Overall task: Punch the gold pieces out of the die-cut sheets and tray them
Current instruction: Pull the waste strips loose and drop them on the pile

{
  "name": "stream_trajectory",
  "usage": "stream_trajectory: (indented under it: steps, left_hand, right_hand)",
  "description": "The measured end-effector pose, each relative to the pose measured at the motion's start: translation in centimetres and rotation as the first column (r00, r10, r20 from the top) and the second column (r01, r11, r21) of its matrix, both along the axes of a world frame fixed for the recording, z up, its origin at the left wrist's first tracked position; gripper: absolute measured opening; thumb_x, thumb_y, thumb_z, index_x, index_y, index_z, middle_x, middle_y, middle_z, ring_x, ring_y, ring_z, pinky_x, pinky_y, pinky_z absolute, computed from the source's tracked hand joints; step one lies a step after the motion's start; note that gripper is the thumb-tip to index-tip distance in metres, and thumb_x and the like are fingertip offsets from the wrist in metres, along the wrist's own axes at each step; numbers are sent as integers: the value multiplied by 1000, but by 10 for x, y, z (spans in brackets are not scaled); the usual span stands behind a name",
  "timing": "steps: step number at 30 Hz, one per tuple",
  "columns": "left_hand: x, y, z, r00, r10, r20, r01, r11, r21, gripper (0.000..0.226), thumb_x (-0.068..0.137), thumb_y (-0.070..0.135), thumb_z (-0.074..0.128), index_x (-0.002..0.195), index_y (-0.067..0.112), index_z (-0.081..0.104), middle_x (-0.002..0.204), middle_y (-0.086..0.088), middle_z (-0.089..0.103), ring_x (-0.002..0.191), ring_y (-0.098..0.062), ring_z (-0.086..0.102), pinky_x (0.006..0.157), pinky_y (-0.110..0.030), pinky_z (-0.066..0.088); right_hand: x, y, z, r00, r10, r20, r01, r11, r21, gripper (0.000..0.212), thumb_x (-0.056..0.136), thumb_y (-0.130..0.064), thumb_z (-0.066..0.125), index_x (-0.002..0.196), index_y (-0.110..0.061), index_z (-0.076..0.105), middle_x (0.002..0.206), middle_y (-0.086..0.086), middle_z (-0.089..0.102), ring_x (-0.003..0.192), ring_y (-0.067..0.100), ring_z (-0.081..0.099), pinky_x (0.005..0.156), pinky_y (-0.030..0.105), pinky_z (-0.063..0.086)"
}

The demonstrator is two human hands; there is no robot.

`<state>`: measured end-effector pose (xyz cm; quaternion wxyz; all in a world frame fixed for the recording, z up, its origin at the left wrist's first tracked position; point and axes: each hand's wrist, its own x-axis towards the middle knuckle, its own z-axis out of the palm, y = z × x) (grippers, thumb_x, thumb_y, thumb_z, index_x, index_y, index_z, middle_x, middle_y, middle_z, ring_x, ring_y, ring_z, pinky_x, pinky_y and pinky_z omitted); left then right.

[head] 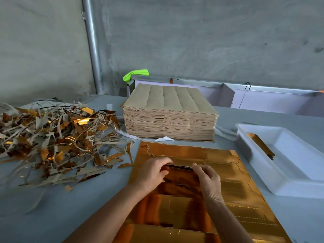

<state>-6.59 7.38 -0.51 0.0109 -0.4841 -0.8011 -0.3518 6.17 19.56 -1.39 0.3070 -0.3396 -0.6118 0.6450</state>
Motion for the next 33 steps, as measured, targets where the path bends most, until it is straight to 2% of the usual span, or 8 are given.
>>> stream_trajectory:
  steps: [4, 8, 13, 18, 22, 27, 29, 33]
  left_hand:
    - [-2, 0, -6, 957, 133, 257, -137, 991, -3, 34, 85, 10, 68, 117, 21, 62, 115, 3, 65, 105, -11, 62, 89, -19, 49]
    - [7, 4, -13, 873, 53, 484, -116, 988, 100, 48, 86, 7, 65, 121, 34, 50, 123, 3, 58, 116, -18, 56, 98, -36, 50]
    - [14, 7, -19, 885, -5, 465, -71, 987, 146, 81, 86, -1, 63, 141, 47, 28, 151, 15, 28, 137, -25, 35, 110, -40, 37]
    - [9, 9, -15, 923, -25, 383, -43, 985, 169, 45, 88, 0, 61, 117, 34, 56, 115, 11, 59, 111, -14, 59, 97, -27, 49]
    - [10, 7, -21, 916, -58, 396, -21, 981, 192, 22, 88, 3, 63, 102, 20, 63, 110, 6, 60, 106, -10, 59, 94, -24, 50]
    - [18, 15, -24, 812, -49, 581, -148, 946, 287, 22, 83, 48, 65, 80, 26, 63, 79, 17, 61, 79, 3, 56, 74, -13, 43]
    - [21, 22, -22, 739, -29, 673, -267, 905, 332, 24, 89, 42, 61, 74, 23, 62, 69, 14, 58, 74, -1, 54, 69, -14, 41]
    - [24, 31, -20, 695, -63, 716, -360, 832, 422, 5, 92, 22, 59, 87, 21, 61, 88, 4, 63, 88, -10, 58, 75, -18, 42]
  right_hand:
    - [-1, 0, -2, 1000, 5, 7, -5, 1000, -19, 27, 88, -45, 59, 91, -18, 64, 98, 12, 66, 97, 30, 61, 87, 52, 53]
    - [-7, -5, 1, 999, 22, -29, -23, 999, -30, 31, 89, -54, 50, 91, -25, 63, 96, 1, 65, 91, 16, 59, 68, 30, 46]
    - [-6, -2, -6, 998, -58, -14, 57, 997, -53, 21, 93, -41, 52, 98, -23, 63, 105, 7, 63, 97, 20, 58, 81, 38, 49]
    - [-9, -3, -1, 996, -70, -57, 69, 997, -17, 35, 90, -53, 52, 88, -21, 66, 90, 4, 67, 87, 16, 59, 67, 31, 45]
    - [-12, 0, -2, 988, -146, 42, 145, 989, 27, 33, 89, -37, 59, 77, -7, 63, 81, 16, 63, 79, 26, 57, 77, 48, 51]
    - [-13, -7, -4, 986, -159, 41, 157, 986, 49, 43, 96, -35, 48, 83, 4, 60, 76, 19, 54, 76, 28, 48, 76, 45, 45]
    - [-14, -10, -1, 988, -152, 21, 150, 987, 65, 51, 97, -41, 46, 89, 7, 59, 83, 28, 55, 74, 33, 47, 80, 48, 47]
    - [-14, -12, 2, 990, -140, -28, 142, 983, 118, 63, 93, -53, 39, 89, 6, 58, 86, 29, 58, 81, 44, 51, 80, 49, 50]
